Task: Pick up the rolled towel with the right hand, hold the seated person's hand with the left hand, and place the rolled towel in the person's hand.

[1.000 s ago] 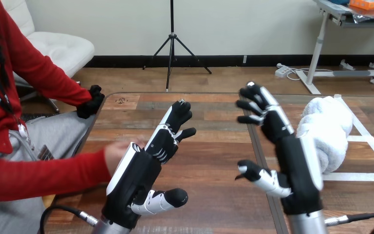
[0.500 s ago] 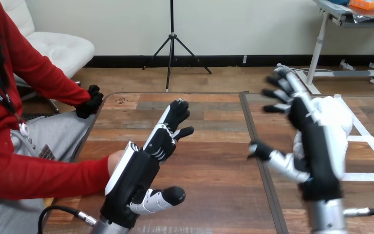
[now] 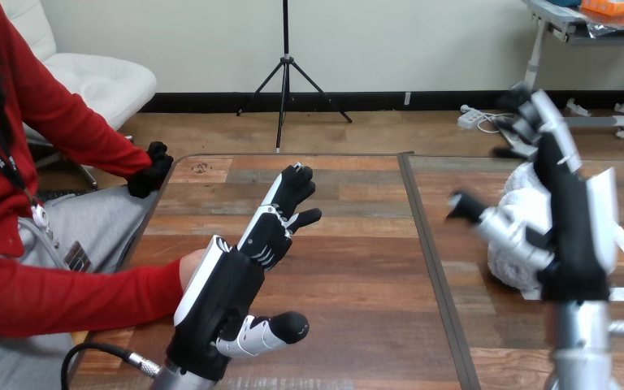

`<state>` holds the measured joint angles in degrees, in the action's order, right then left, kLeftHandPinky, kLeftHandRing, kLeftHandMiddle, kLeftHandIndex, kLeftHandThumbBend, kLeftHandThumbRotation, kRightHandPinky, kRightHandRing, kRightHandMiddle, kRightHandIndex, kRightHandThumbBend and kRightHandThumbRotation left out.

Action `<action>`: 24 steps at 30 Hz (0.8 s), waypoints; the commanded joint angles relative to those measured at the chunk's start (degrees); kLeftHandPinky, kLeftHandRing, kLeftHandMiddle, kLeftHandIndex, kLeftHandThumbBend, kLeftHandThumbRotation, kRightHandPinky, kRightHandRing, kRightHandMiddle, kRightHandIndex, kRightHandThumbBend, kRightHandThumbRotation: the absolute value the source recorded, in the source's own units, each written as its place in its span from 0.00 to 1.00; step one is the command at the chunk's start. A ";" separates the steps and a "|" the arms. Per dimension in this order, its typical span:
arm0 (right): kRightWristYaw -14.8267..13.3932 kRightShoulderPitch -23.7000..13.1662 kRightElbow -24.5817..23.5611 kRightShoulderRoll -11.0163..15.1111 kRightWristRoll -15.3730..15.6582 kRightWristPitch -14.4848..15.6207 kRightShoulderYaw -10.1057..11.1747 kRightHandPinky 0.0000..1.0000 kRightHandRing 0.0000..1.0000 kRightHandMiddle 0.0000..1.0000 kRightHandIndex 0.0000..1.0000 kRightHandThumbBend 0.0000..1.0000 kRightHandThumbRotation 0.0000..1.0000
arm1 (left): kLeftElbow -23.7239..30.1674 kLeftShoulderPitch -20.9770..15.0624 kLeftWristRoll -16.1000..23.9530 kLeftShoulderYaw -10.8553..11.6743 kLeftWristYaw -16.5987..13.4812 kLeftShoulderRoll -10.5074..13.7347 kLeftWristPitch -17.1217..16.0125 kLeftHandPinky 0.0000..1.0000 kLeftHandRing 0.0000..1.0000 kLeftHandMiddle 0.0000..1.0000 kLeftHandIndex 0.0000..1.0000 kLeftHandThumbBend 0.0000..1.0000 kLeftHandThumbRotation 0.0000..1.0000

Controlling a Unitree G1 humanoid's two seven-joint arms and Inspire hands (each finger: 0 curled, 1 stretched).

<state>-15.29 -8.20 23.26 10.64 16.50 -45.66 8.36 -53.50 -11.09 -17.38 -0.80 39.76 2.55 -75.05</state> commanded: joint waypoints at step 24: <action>-2.84 -12.72 -10.72 4.47 3.11 25.78 3.54 0.73 0.87 0.90 0.97 1.00 0.66 | -0.25 -2.04 1.87 1.37 -3.56 0.63 -2.49 0.87 0.96 1.00 0.99 1.00 0.79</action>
<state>-19.06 -15.29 15.84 12.44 19.55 -23.94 11.47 -53.76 -11.09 -15.83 -0.20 37.27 2.73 -76.10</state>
